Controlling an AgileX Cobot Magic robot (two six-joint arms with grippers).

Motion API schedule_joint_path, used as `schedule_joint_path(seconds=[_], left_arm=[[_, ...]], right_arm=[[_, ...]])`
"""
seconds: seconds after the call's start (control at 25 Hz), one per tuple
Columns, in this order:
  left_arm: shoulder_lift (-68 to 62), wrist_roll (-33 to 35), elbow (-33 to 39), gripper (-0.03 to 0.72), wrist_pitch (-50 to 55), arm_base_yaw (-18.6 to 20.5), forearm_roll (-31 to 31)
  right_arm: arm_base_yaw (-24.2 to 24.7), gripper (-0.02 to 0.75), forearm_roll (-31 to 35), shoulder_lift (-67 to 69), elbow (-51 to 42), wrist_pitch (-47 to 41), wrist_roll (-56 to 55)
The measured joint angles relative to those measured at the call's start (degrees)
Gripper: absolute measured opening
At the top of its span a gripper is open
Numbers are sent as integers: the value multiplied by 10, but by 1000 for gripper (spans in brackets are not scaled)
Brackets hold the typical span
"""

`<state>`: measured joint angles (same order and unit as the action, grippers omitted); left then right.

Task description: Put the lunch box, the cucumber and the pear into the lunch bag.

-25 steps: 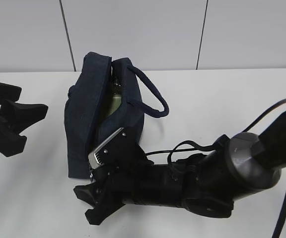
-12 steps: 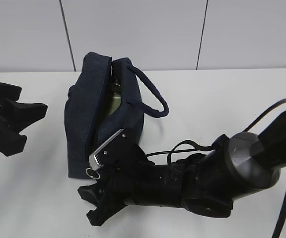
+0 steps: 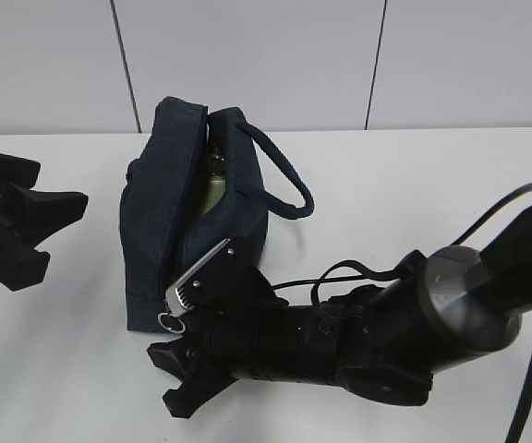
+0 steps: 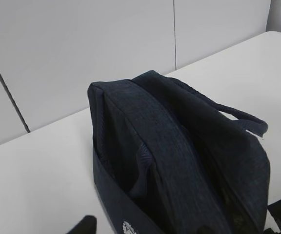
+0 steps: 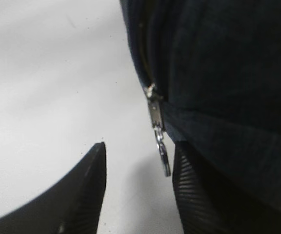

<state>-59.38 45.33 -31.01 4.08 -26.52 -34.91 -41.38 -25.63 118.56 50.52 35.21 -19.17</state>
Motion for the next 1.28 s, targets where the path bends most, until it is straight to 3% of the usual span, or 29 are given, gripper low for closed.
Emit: schedule_joint_path(seconds=[0.28,0.6,1.28], left_arm=[[0,0,0,363,0,0,0],[0,0,0,361,0,0,0],[0,0,0,361,0,0,0]], right_arm=[[0,354,0,0,0,-3,2],[0,263,2,0,0,-7,7],[0,254,27,-7,0,-7,27]])
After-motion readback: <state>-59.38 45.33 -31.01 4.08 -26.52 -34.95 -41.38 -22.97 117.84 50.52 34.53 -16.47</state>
